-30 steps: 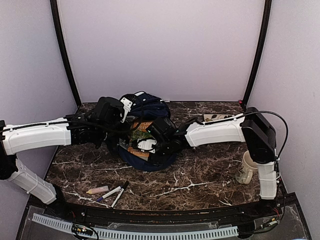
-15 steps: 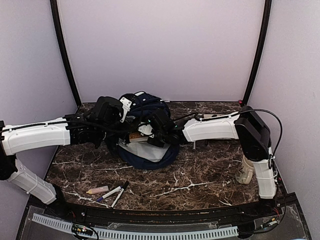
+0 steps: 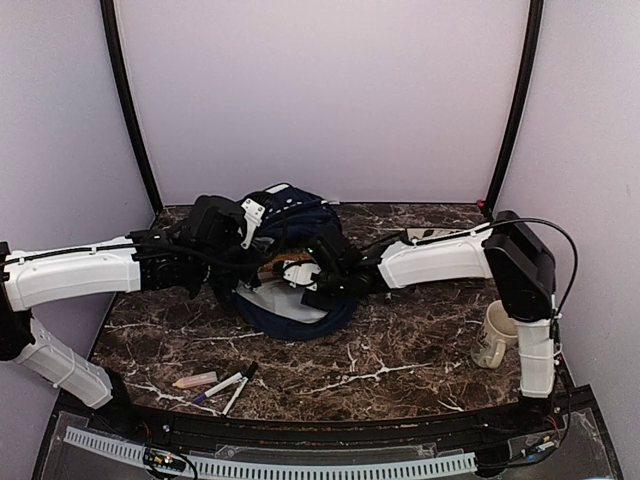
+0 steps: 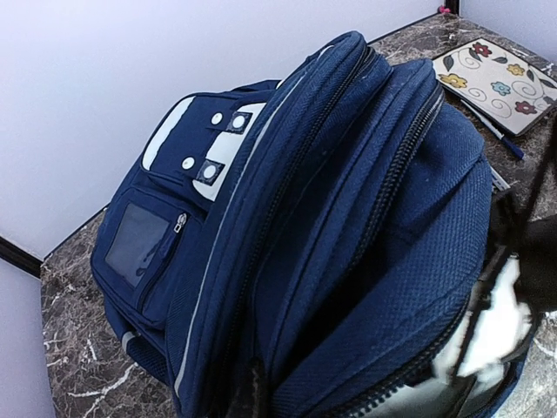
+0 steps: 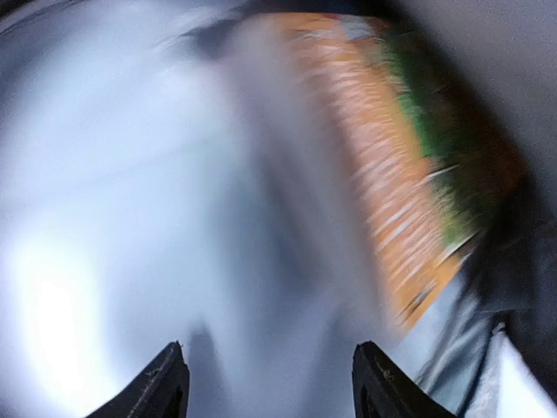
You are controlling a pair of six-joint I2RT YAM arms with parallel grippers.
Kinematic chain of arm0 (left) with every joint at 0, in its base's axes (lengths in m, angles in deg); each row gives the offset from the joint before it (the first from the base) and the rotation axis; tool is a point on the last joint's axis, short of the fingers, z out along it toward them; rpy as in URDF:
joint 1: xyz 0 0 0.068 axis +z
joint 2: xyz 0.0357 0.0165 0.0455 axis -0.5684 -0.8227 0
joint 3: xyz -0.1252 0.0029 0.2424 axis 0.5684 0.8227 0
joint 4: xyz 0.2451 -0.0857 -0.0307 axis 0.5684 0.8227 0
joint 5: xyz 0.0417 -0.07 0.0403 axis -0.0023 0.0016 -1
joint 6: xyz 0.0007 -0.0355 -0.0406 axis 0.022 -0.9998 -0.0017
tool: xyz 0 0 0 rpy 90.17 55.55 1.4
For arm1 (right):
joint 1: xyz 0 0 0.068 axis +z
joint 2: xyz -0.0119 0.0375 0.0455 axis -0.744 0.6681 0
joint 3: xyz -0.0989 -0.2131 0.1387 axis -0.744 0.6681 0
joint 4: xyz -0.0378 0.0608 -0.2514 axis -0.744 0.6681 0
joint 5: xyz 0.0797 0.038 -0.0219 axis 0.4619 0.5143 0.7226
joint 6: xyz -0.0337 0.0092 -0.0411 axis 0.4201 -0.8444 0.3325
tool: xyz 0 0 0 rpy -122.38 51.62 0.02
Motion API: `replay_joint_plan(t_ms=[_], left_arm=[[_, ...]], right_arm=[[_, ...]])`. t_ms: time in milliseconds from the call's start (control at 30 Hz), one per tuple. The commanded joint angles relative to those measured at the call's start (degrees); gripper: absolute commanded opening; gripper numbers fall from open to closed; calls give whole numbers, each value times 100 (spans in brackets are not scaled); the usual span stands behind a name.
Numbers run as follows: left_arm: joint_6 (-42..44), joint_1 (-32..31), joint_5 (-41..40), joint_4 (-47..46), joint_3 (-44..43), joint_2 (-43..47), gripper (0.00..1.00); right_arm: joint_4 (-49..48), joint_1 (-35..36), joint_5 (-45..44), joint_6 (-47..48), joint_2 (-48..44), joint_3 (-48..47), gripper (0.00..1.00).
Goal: Pack the student bag
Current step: Adjust the book in the largest pocket of the bag, then adjust the student bag at the center of the board, then place the largest pocket of the bag in the student bag.
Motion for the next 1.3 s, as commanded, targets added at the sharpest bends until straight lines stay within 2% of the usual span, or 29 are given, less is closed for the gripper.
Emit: replay_joint_plan(t_ms=[0,233,433,467,567,600,667,733,800,1000,1133,1267], left_arm=[[-96,23,416,-293,55,106,0],[-26,23,717,-458,149,-251,0],[16,23,1374,-688,130,-537,0],[26,23,1777,-730,136,-602,4],[56,23,2733,-577,-3,-932,31],[12,18,2869,-409,-127,-1071,38],[-71,-22,2913,-121,-295,-1202,44],[-86,-98,2854,-73,-259,-1048,47],[-127,-134,2864,-161,-31,-632,51],[-646,-123,2584,-166,993,919,68],[-1289,2,2204,679,1340,1162,69],[-1769,439,2450,1579,1419,1057,65]], right_arm=[[861,117,1434,-117,-1257,1022,65],[1393,-40,1849,-496,-2333,2175,64],[1627,-489,3000,-683,-2696,2357,63],[1651,-510,3064,-688,-2714,2331,64],[1554,-552,2941,-837,-2650,2274,64],[1564,-564,2990,-805,-2639,2254,64],[1914,-586,3715,-406,-2660,2130,64],[2453,-593,4569,77,-2816,1983,65],[2999,-593,5069,446,-2946,1799,64],[4747,-614,5422,1198,-2874,1042,63],[5700,-671,5775,1621,-2707,461,61],[5540,-940,5872,1465,-2676,149,59]])
